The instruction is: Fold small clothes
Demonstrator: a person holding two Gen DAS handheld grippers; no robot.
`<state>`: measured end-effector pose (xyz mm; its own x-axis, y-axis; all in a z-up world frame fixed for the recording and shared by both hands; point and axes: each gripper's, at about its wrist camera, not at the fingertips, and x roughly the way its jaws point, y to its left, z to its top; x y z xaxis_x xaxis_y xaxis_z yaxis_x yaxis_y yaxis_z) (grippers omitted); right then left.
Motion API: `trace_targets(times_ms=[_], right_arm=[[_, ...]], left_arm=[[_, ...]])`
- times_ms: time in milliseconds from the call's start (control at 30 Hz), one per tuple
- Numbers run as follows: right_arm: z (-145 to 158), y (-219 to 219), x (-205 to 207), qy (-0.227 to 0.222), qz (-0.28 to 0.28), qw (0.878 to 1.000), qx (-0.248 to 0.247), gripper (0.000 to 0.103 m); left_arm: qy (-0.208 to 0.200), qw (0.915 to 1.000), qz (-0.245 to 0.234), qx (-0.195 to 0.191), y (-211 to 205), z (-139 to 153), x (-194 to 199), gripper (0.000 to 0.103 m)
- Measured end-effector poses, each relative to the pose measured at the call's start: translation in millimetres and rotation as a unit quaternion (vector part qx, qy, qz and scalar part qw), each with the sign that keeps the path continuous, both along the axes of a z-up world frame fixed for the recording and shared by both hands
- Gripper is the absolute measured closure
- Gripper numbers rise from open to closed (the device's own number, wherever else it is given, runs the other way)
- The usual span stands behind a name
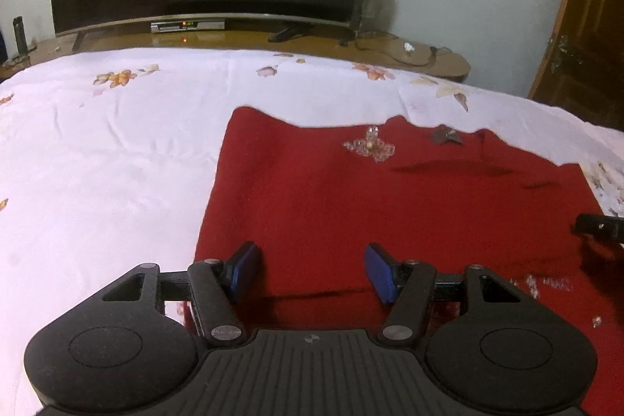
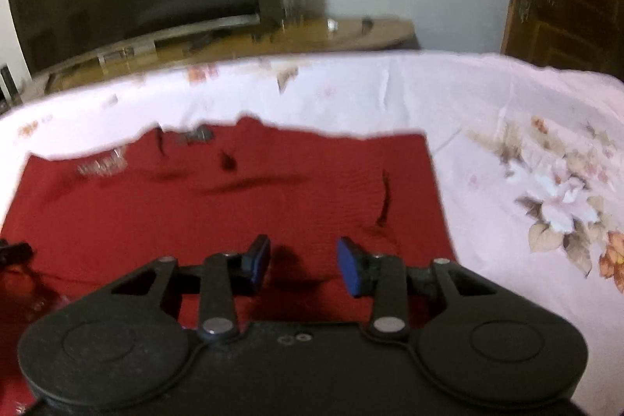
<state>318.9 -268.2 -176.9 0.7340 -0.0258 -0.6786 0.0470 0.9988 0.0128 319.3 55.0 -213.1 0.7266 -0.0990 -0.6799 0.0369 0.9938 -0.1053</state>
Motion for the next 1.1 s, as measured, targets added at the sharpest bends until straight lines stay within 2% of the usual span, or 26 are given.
trace_targets(times_ms=[33,67,200,300,400,500,533,633,933,1000,1100], right_arm=[[-4.5,0.6,1.5,0.009,-0.003,1.0,-0.015,0.064],[-14.6,-1.8,6.4,0.037,-0.001,0.999,-0.016,0.063],[-7.3,-8.9,5.0,0.032,-0.012,0.999,0.01,0.063],[4.1,-9.8,-11.2,0.008,-0.012,1.0,0.019,0.061],[-8.4,-9.7,-10.5,0.044,-0.006,0.999,0.004,0.063],[7.1,-17.4,-14.0,0.003,-0.018,1.0,0.025,0.061],[13.2,-18.8,-11.6,-0.008,-0.018,0.999,0.031,0.061],[16.0,-17.8,6.5,-0.002,-0.013,0.999,0.044,0.062],[-6.4,10.0,54.4,0.019,0.025,0.999,0.034,0.064],[-13.7,9.7,60.2,0.018,0.01,1.0,0.008,0.064],[-15.8,-0.9,63.7,0.021,-0.003,0.999,0.033,0.064]], left_arm=[[0.002,1.0,0.0,0.0,0.6,-3.5,0.5,0.04],[-0.001,1.0,0.004,-0.003,1.0,-3.8,0.3,0.04],[0.005,0.9999,0.008,-0.007,-1.7,4.9,-5.2,0.039],[0.001,1.0,-0.001,-0.009,-5.3,4.9,-13.8,0.036],[0.002,0.9999,-0.009,0.004,-10.3,4.8,-13.5,0.034],[-0.005,0.9997,-0.019,-0.014,-16.1,12.5,-5.2,0.034],[-0.005,0.9996,-0.021,-0.019,-19.2,13.5,-0.8,0.034],[-0.008,0.9993,-0.03,-0.021,-35.2,13.6,14.1,0.034],[0.004,0.9986,-0.05,-0.018,-87.1,-2.8,67.2,0.034],[-0.001,0.999,-0.04,-0.021,-87.4,-5.9,71.5,0.034],[0.002,0.9989,-0.046,-0.01,-91.1,-1.9,66.5,0.034]])
